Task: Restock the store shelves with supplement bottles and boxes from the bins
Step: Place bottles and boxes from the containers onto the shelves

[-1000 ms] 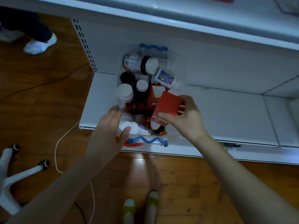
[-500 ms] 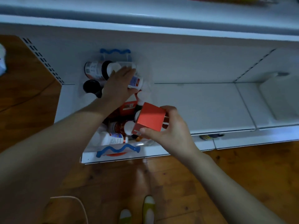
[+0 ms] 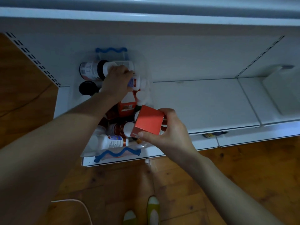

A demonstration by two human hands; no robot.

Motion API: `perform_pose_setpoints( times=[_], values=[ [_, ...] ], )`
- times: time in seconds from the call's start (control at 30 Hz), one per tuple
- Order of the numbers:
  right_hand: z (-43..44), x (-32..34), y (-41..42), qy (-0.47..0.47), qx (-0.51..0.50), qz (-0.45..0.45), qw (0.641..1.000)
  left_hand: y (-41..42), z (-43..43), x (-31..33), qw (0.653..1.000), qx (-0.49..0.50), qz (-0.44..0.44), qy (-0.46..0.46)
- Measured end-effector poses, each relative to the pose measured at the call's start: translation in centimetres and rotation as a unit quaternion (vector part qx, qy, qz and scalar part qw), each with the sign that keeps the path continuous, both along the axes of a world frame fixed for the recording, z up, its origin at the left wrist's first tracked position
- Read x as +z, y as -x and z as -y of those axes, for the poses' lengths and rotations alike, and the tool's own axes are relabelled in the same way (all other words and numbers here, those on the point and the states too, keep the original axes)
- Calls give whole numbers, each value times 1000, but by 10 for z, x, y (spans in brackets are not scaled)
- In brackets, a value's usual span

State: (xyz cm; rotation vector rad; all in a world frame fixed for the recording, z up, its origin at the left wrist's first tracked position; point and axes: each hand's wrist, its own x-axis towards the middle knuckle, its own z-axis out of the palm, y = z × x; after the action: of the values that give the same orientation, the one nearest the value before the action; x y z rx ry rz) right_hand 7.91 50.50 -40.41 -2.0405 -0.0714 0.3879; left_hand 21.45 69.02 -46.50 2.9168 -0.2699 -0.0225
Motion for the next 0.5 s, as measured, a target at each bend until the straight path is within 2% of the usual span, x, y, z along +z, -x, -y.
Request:
perform_pose_setpoints(
  times=[0.2, 0.5],
  values=[
    [-1, -1, 0, -2, -4, -6, 1000, -2, 0, -2, 1000, 2, -2, 13],
    [-2, -4, -1, 4, -5, -9, 1000, 9, 3, 6, 989, 20, 47, 135]
  ],
)
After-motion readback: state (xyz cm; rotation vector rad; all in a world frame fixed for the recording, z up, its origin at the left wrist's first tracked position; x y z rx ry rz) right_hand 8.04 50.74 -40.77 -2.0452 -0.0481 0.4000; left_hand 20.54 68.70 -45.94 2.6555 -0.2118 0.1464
